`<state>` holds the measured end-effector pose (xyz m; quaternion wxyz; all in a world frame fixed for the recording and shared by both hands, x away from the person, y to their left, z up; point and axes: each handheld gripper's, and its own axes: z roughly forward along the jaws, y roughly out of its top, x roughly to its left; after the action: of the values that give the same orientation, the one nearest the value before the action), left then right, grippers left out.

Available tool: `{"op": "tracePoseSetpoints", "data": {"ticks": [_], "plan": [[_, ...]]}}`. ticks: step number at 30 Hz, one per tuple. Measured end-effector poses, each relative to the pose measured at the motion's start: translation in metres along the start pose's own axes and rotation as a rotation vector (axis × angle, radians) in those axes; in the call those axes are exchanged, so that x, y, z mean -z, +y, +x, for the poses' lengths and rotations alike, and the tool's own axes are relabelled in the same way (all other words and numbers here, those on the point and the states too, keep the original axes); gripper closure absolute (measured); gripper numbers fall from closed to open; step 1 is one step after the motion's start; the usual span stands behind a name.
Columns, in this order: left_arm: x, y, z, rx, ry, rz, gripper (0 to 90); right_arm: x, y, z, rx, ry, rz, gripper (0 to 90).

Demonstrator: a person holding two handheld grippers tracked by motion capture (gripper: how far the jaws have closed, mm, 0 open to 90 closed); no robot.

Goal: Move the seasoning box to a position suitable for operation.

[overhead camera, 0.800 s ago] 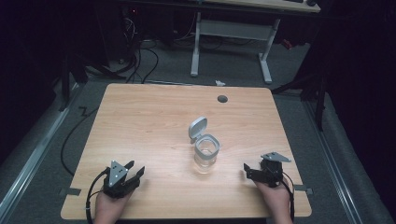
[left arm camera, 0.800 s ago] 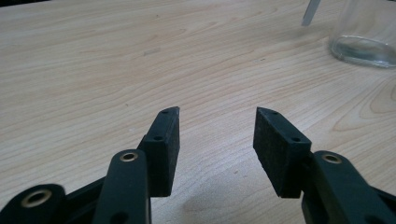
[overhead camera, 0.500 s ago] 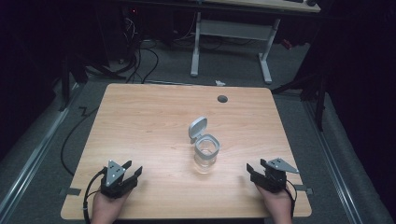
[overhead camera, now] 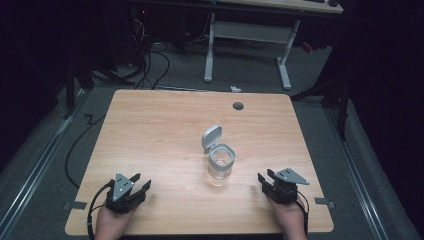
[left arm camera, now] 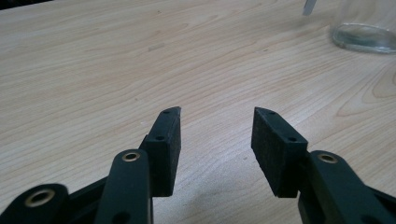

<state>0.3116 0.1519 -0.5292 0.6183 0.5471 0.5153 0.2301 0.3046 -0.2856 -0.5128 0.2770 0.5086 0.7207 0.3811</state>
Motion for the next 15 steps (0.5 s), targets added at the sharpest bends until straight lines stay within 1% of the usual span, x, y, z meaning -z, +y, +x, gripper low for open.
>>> {"op": "tracePoseSetpoints", "data": {"ticks": [2,4,5,6,10,11,13,14,15], "plan": [[0.0,0.0,0.0,0.006,0.0,-0.003,53.1,-0.002,0.004,0.001,-0.001,0.014,-0.005,56.7],[-0.001,0.0,-0.001,0.022,0.0,0.0,52.9,-0.003,0.007,0.004,-0.001,0.024,-0.021,56.8],[-0.001,0.0,-0.001,0.022,0.0,0.0,52.6,-0.004,0.009,0.005,0.001,0.029,-0.02,56.8],[-0.001,-0.001,-0.001,0.028,-0.004,0.006,51.8,-0.005,0.011,0.006,0.012,0.03,-0.019,57.8],[-0.003,-0.003,-0.001,0.017,-0.005,0.018,50.4,-0.012,0.017,0.011,0.045,0.03,-0.011,61.3],[-0.003,-0.003,-0.002,0.02,-0.006,0.016,50.4,-0.014,0.018,0.012,0.043,0.035,-0.006,62.9],[-0.004,-0.003,-0.002,0.018,-0.006,0.013,50.7,-0.017,0.021,0.015,0.057,0.034,-0.012,66.1],[-0.004,-0.003,-0.002,0.016,-0.004,0.013,51.4,-0.02,0.022,0.016,0.064,0.035,-0.013,69.2],[-0.004,-0.003,-0.002,0.021,-0.003,0.013,52.1,-0.022,0.024,0.018,0.068,0.041,-0.007,70.9]]}}
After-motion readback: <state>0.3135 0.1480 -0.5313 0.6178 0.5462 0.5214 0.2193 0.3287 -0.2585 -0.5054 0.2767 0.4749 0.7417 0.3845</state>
